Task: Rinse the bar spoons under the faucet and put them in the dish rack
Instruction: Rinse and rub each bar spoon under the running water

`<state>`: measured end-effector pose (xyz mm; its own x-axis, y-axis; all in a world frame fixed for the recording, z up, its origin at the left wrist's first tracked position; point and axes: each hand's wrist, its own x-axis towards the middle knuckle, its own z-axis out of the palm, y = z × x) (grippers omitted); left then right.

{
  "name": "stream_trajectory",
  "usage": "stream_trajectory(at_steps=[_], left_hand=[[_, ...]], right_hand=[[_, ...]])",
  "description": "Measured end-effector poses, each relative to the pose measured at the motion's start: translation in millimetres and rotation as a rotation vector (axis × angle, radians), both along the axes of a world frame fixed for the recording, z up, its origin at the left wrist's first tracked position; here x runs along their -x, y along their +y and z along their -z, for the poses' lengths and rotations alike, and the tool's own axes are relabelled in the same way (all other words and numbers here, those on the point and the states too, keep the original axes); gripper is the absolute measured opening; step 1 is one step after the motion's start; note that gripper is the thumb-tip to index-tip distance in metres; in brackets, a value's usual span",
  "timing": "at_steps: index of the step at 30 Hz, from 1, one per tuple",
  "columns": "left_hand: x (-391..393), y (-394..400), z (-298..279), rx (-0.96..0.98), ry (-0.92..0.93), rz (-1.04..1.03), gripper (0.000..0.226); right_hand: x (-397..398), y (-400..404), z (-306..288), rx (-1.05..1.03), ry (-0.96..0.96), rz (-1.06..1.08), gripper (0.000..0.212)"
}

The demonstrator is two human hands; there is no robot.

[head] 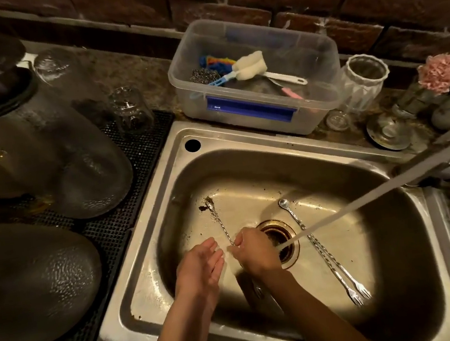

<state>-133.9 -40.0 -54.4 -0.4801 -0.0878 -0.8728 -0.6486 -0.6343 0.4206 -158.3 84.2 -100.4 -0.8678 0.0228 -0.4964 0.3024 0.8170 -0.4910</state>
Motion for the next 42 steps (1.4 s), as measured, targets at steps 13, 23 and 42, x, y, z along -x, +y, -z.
stream_trajectory(at_steps=[13, 23, 42], left_hand=[[14, 31, 6, 0.038, -0.036, 0.121, 0.024], [14, 91, -17, -0.133, 0.178, 0.322, 0.027], [-8, 120, -19, -0.208, 0.211, 0.250, 0.029]], right_hand=[[-10, 41, -19, 0.377, -0.043, 0.351, 0.010], [-28, 76, -55, 0.578, 0.017, 0.481, 0.016], [-69, 111, -79, 0.355, 0.157, 0.309, 0.005]])
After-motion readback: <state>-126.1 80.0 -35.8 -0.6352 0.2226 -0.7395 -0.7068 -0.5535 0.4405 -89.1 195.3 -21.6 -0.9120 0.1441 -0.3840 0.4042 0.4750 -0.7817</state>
